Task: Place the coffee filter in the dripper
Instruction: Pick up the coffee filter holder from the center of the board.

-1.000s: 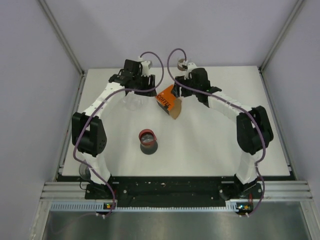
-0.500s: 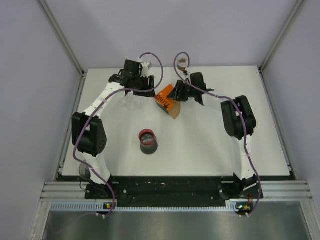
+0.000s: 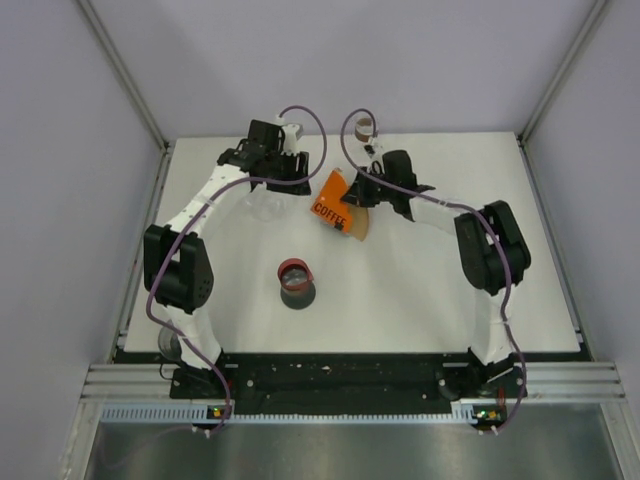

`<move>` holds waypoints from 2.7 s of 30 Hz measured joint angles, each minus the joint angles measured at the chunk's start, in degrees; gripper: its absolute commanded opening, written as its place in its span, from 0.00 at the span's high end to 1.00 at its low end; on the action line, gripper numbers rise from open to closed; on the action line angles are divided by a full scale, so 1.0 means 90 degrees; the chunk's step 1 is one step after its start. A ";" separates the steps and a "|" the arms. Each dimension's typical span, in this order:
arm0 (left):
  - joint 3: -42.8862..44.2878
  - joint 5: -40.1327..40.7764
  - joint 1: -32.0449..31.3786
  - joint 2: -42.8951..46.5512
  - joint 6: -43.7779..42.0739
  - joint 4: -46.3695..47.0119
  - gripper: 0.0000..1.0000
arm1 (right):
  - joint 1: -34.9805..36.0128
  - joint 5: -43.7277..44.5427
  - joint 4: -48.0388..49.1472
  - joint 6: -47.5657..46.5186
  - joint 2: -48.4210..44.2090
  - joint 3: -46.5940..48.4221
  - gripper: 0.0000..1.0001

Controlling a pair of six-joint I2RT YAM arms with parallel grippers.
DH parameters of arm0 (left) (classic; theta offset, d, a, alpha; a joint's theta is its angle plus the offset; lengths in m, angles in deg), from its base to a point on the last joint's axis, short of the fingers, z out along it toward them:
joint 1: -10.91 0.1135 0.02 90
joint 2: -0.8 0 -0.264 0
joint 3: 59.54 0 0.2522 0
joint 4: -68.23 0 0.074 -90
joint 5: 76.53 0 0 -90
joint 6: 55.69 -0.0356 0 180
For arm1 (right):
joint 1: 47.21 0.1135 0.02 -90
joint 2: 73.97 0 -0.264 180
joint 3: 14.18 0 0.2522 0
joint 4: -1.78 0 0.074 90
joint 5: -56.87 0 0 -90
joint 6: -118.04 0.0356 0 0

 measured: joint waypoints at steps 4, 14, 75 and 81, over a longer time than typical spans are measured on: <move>0.0049 -0.0029 0.0000 0.0000 -0.0083 -0.0024 0.39 | 0.0590 0.1047 -0.0112 -0.1367 -0.1035 -0.0588 1.00; 0.0245 -0.0389 0.0000 0.0002 -0.0289 -0.0053 0.33 | 0.2181 0.3546 -0.0143 -0.4269 -0.2023 -0.1462 1.00; 0.0495 0.0109 -0.1314 0.0068 -0.1039 -0.0702 1.00 | 0.2302 0.1802 -0.1112 -0.2404 -0.6232 -0.3419 0.45; 0.0508 -0.0034 -0.1328 0.0369 -0.0651 -0.0962 1.00 | 0.2385 0.1639 -0.1110 -0.2356 -0.5887 -0.3427 0.48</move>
